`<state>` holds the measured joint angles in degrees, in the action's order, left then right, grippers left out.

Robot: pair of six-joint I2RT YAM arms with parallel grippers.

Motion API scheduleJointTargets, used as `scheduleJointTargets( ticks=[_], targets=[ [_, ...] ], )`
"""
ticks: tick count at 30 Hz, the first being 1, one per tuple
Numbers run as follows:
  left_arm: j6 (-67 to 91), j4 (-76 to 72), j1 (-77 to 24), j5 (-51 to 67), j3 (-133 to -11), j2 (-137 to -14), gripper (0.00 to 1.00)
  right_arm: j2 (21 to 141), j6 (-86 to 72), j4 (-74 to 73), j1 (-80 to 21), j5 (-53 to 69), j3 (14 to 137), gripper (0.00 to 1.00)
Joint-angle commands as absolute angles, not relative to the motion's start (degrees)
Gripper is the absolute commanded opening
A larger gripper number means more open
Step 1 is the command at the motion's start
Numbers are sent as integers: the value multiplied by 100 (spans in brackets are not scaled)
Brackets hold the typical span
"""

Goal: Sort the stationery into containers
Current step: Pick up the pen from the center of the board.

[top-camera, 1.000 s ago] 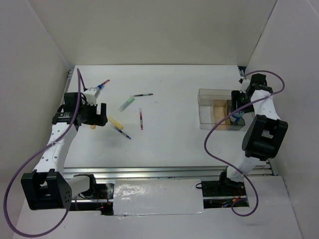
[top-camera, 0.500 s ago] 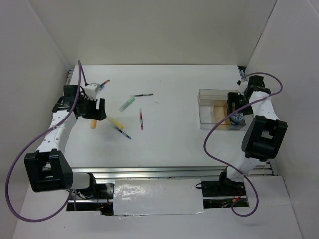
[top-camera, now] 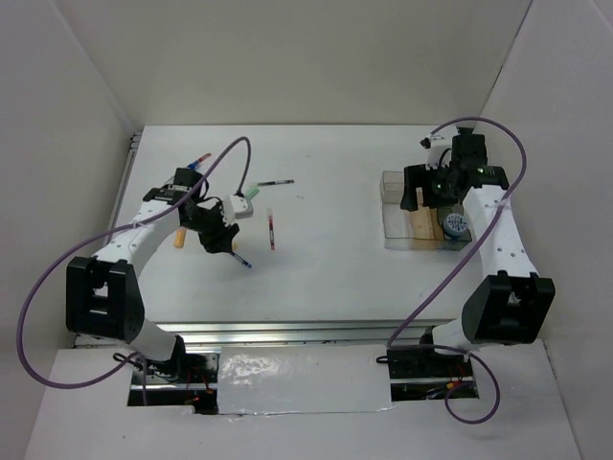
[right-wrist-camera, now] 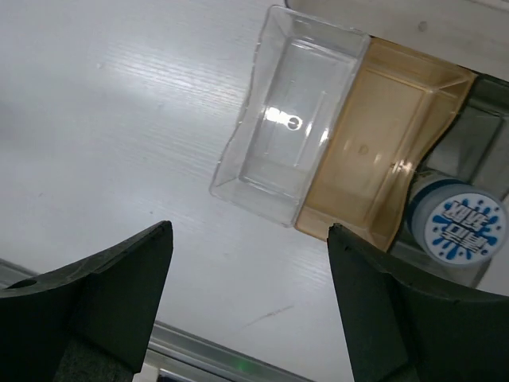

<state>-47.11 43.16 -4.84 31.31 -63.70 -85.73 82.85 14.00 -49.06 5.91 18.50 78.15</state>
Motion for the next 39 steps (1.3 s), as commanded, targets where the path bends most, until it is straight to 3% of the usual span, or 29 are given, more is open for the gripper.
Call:
scheduleJointTargets(
  ticks=[1, 8, 26, 31, 34, 39],
  targets=[
    [-5941, 4606, -799, 3050, -6496, -8683, 55, 7999, 1160, -5124, 519, 2232, 7612, 84],
    [-6547, 4351, -1511, 2444, -6196, -9061, 49, 7770, 1107, -5308, 554, 2487, 7436, 84],
    [-7708, 3869, -1881, 1793, -5881, -9765, 42, 7471, 1239, -5748, 764, 2637, 7515, 84],
    [-7840, 3402, -2082, 1626, -5328, -9475, 32, 7585, 1283, -5739, 905, 2829, 7611, 84],
    [-7586, 3217, -2285, 1477, -5072, -9247, 18, 7681, 1310, -5809, 967, 3119, 7743, 84],
    [-7305, 3629, -2496, 1371, -4773, -7860, 4, 7804, 1117, -5608, 608, 3453, 8059, 83]
  ],
)
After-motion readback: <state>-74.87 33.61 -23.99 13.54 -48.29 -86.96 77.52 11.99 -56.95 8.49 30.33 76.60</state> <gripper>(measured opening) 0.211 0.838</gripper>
